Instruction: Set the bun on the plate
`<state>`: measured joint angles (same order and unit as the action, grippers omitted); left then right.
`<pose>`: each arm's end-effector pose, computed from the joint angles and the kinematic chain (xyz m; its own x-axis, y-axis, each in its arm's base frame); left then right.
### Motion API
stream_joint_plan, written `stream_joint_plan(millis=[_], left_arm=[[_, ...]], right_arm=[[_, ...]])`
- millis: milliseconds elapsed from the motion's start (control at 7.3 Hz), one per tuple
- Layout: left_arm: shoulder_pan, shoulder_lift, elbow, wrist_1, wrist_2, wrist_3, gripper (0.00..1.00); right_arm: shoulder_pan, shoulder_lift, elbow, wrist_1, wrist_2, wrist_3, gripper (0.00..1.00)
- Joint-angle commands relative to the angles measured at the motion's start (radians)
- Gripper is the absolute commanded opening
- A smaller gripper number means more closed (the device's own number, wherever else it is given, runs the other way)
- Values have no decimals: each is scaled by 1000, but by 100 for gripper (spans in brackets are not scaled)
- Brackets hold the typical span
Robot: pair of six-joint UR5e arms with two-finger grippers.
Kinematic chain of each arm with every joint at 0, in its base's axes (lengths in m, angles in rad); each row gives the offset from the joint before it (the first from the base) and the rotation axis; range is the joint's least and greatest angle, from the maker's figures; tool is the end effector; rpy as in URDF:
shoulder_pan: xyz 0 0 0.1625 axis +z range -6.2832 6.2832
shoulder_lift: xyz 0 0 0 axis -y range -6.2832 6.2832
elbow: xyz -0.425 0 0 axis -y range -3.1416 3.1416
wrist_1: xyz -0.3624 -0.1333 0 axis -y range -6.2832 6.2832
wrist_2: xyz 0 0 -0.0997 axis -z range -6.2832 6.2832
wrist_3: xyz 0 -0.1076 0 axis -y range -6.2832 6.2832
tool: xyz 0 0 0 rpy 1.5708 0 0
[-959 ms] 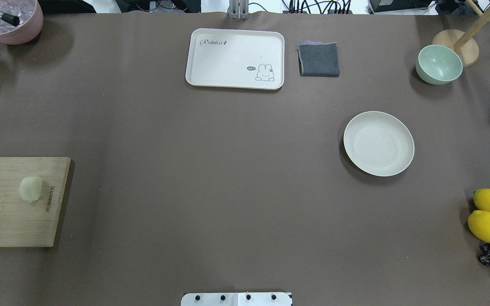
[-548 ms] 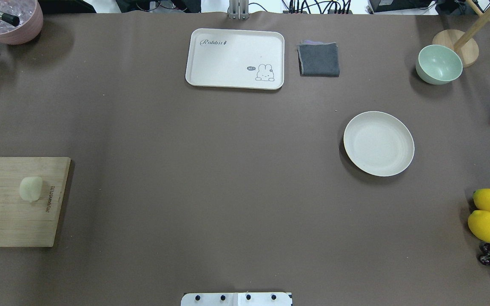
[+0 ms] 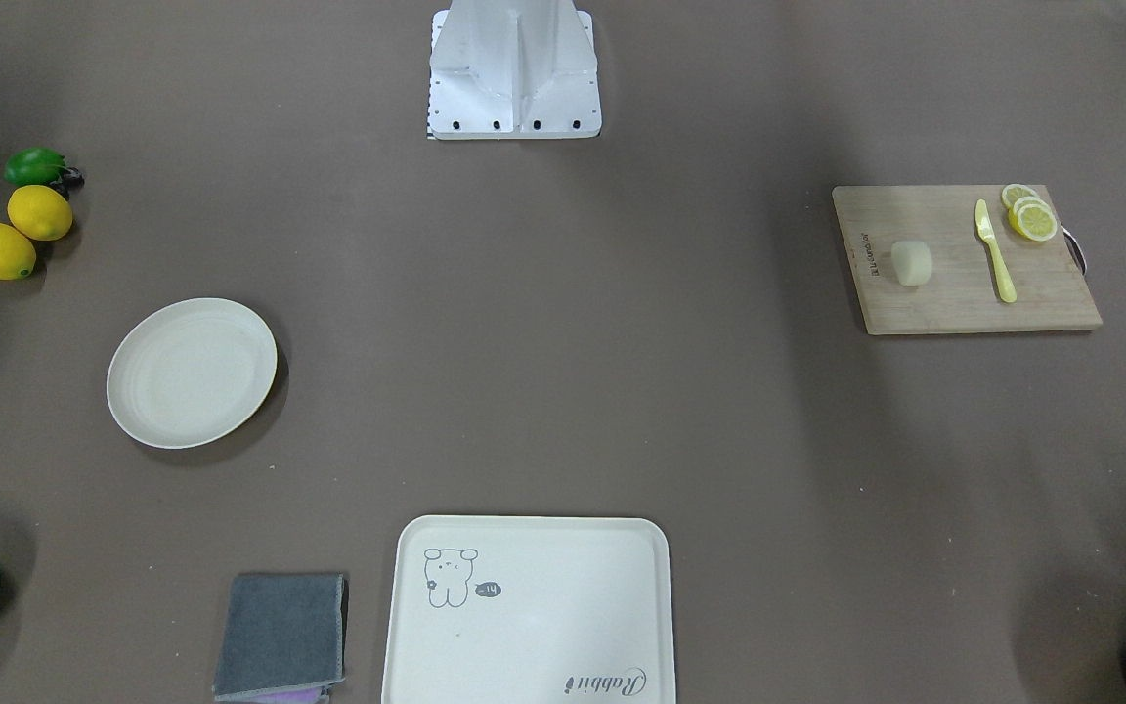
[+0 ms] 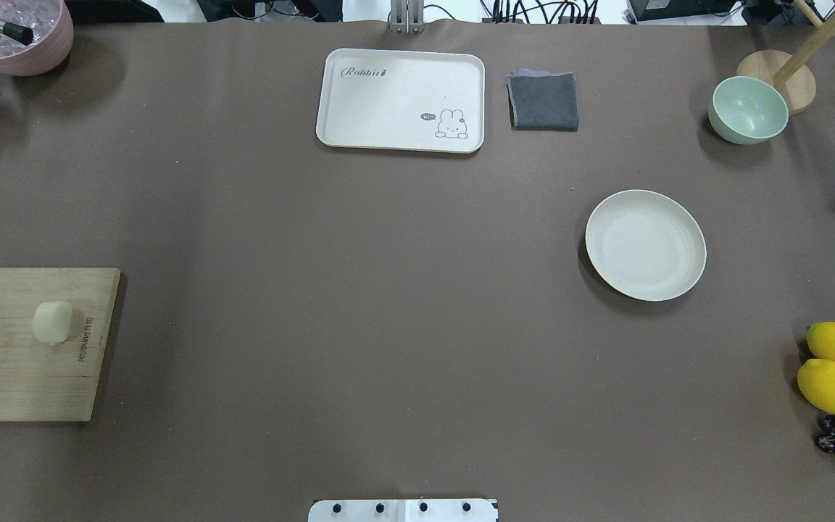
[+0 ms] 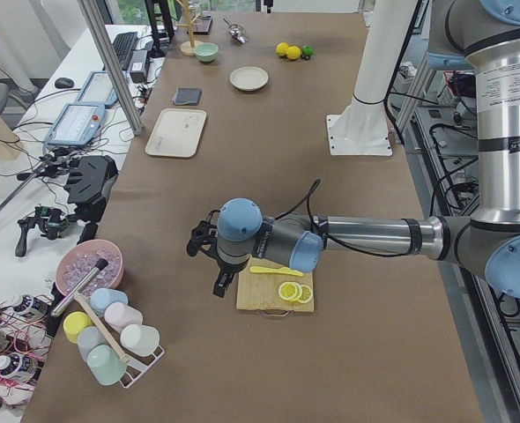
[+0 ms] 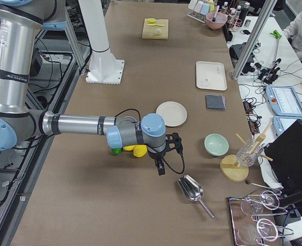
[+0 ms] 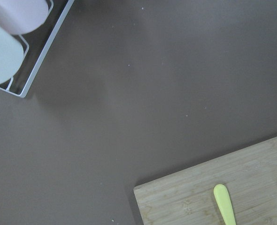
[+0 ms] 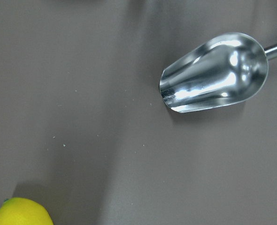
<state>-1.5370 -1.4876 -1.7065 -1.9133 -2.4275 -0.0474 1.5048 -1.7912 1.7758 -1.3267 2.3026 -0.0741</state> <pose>-0.0369 -0.4472 0.5937 0.6455 0.2687 -0.7149 -0.0006 0.9362 0.3513 0.0359 -0.3879 0.6382 0.7256 -0.2716 0.6322 0.1183 0.9544 0.2743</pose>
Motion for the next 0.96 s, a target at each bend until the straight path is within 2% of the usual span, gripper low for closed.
stream_joint_plan(millis=[0,274,411,548,822], left_arm=[[1,-81,25,-44,-54,-146,98],[2,-76,13,-96,-119,-147,98],[0,-39,11,-155,-139,-141,98],[0,-21,15,-273,-142,-149,98],[72,-14,-1,-316,-142,-155,98]], right_arm=[[0,6,14,29,-2,37,100],[-2,9,54,35,36,139,100],[-29,9,83,84,73,284,100],[-104,7,85,175,64,451,100],[-318,9,85,362,-29,822,98]])
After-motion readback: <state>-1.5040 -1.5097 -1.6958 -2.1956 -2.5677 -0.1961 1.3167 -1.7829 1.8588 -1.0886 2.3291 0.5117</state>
